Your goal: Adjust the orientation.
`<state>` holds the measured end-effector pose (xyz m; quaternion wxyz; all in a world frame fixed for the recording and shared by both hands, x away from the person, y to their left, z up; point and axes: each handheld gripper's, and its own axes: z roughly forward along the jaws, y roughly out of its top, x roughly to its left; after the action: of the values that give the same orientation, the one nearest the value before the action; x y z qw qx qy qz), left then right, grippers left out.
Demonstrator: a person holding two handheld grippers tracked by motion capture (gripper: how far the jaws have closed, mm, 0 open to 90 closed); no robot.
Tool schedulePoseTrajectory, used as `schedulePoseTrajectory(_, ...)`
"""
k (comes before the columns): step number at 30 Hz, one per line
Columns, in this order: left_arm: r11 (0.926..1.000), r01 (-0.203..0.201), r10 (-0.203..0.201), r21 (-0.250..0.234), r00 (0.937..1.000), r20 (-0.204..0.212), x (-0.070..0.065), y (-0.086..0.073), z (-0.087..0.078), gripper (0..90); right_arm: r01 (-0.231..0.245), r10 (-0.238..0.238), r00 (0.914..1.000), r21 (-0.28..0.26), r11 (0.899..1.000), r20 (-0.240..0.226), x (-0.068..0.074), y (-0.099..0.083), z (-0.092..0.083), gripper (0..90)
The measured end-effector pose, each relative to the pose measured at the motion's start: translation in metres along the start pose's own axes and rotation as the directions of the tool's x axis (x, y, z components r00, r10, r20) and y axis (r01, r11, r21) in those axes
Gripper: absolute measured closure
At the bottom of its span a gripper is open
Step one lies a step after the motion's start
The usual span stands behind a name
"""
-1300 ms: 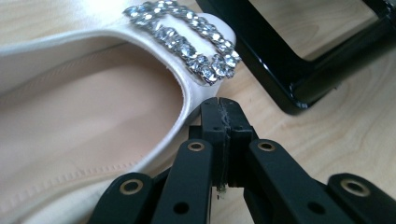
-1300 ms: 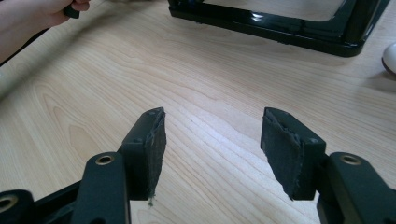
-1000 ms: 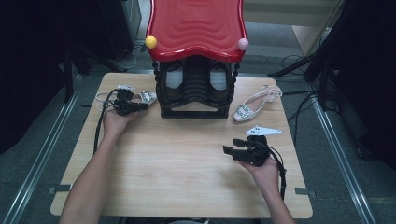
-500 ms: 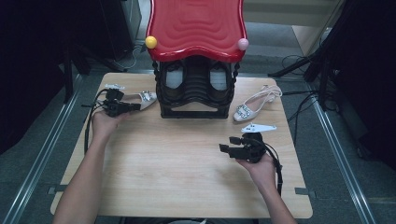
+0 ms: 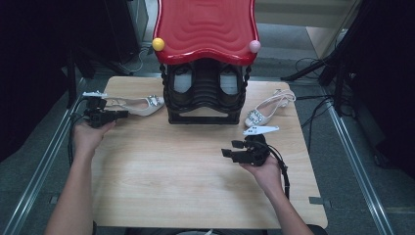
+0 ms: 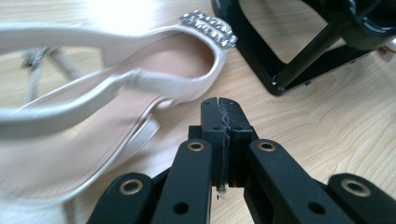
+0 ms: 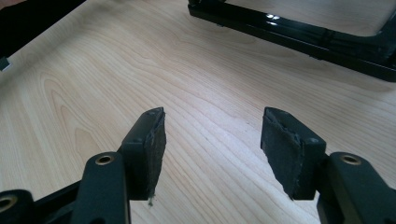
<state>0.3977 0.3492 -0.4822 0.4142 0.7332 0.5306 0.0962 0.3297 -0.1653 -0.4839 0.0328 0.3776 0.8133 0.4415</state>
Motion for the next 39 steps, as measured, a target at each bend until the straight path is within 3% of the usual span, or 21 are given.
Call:
schedulePoseTrajectory(9, 0.9988, 0.048, -0.048, -0.009, 0.9984, -0.028, 0.016, -0.019, -0.017, 89.8, 0.012, -0.012, 0.9998, 0.006, 1.0, -0.018, -0.001, 0.006, 0.008, 41.5)
schedulePoseTrajectory(17, 0.9952, 0.095, -0.097, -0.019, 0.9918, -0.084, 0.035, -0.035, -0.031, 89.8, 0.028, -0.027, 0.999, 0.021, 0.999, -0.036, 0.002, 0.012, 0.017, 41.5)
schedulePoseTrajectory(29, 0.9884, 0.151, -0.151, -0.012, 0.9814, -0.118, 0.058, -0.04, -0.017, 89.8, 0.023, -0.022, 0.9995, 0.026, 0.999, -0.025, 0.004, 0.008, 0.015, 41.5)
schedulePoseTrajectory(39, 0.9821, 0.187, -0.188, -0.026, 0.9722, -0.139, 0.072, -0.037, 0.0, 89.5, -0.016, 0.016, 0.9998, 0.013, 1.0, 0.012, -0.001, -0.004, 0.001, 41.5)
